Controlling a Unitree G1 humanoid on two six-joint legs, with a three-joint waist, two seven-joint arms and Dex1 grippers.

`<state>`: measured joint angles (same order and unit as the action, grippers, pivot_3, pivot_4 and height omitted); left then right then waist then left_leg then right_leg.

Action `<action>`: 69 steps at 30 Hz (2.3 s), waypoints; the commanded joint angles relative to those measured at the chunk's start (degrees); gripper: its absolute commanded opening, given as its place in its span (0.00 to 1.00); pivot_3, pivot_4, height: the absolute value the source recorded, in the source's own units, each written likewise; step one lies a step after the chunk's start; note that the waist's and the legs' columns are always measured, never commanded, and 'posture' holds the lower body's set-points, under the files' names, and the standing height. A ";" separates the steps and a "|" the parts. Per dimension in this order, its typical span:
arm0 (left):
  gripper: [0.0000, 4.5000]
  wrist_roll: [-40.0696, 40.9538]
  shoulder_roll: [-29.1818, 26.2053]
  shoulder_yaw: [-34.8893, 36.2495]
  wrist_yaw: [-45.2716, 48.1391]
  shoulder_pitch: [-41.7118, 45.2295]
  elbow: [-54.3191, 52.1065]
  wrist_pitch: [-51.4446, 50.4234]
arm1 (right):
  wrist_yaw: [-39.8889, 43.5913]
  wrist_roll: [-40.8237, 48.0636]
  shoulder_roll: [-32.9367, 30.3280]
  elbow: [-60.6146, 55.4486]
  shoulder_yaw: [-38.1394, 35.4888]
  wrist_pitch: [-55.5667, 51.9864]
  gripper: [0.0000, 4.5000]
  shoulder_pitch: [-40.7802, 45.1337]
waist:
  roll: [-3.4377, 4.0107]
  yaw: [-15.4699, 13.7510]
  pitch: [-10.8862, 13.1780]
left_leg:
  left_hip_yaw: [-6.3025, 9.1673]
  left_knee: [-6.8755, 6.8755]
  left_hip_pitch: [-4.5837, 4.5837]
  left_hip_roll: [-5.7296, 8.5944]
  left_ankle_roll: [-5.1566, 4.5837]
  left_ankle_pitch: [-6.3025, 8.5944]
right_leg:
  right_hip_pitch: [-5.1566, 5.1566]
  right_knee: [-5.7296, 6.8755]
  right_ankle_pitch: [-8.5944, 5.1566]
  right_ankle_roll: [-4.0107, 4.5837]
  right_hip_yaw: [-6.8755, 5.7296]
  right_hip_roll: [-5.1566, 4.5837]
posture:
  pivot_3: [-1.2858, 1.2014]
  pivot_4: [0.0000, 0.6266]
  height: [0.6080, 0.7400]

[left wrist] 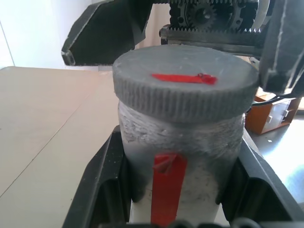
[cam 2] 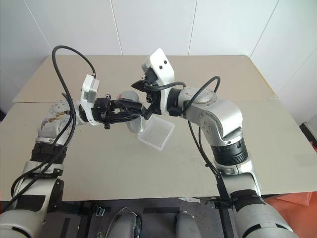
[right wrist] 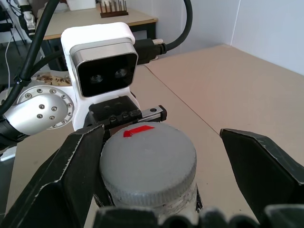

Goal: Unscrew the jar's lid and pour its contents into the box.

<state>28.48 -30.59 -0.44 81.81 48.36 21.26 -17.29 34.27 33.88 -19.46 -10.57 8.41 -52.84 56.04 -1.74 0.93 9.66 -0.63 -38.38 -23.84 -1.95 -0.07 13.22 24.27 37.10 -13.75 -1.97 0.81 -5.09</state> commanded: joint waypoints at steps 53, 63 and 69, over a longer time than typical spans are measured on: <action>0.43 -0.20 -1.20 -3.86 6.41 6.75 10.06 6.82 | 17.12 -5.68 -4.39 -4.86 -5.38 12.66 0.99 -5.35 | 0.06 -0.02 0.04 | 0.07 -0.19 0.00 -0.02 0.00 0.00 | -0.01 0.03 0.00 -0.02 -0.01 0.05 | 0.52 0.24 1.00; 0.43 -0.97 2.28 -2.96 7.10 7.23 9.49 6.60 | 5.22 -11.42 2.02 -2.46 1.07 9.94 0.99 -3.30 | 0.06 0.00 0.04 | 0.08 -0.23 -0.04 -0.01 0.00 0.00 | -0.02 0.04 0.00 -0.02 -0.01 0.05 | 0.52 0.24 1.00; 0.43 -1.08 2.19 -2.47 7.74 6.86 8.52 6.25 | 5.38 -11.72 2.22 1.26 0.36 10.89 0.99 -2.38 | 0.06 0.03 0.04 | 0.09 -0.24 -0.05 -0.02 -0.01 0.00 | -0.01 0.04 0.00 -0.01 -0.02 0.06 | 0.52 0.24 1.00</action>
<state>27.04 -28.34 -4.38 88.66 54.11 32.13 -11.27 39.82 22.32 -16.97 -8.94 10.29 -43.82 52.26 -1.68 0.96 9.70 -0.53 -38.62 -23.89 -1.97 -0.08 13.23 24.25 37.14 -13.75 -1.98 0.79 -5.03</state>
